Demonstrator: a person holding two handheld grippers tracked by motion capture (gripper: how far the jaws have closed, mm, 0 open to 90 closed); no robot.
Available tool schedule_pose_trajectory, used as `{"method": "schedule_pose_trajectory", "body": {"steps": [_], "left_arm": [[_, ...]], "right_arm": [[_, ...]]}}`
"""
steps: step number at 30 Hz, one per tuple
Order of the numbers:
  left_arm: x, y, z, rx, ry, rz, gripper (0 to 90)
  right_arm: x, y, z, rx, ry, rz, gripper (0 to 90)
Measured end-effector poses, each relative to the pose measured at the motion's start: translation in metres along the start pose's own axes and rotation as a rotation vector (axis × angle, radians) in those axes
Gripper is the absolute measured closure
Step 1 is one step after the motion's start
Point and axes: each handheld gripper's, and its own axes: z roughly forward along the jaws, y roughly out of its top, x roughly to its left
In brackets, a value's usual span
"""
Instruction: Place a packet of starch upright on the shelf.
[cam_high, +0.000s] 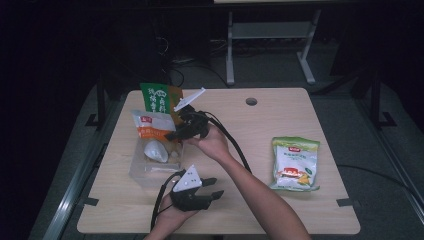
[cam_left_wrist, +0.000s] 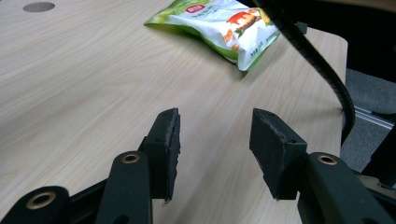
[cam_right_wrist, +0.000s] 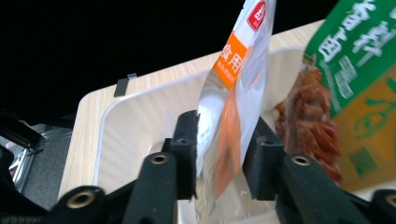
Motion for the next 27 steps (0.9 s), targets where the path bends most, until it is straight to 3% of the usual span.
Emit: {"method": "schedule_pose_trajectory", "body": {"steps": [16,17,27], "left_arm": [[-0.001,0.0,0.006,0.016,0.007,0.001,48.9],[-0.001,0.0,0.006,0.018,0.006,0.004,48.7],[0.0,0.0,0.009,0.035,0.017,0.006,44.6]], "right_arm": [[-0.003,-0.031,-0.057,-0.007,-0.049,0.052,55.2],[-0.005,-0.034,-0.06,-0.006,-0.053,0.04,55.0],[-0.008,-0.06,-0.092,-0.008,-0.095,0.091,50.4]]}}
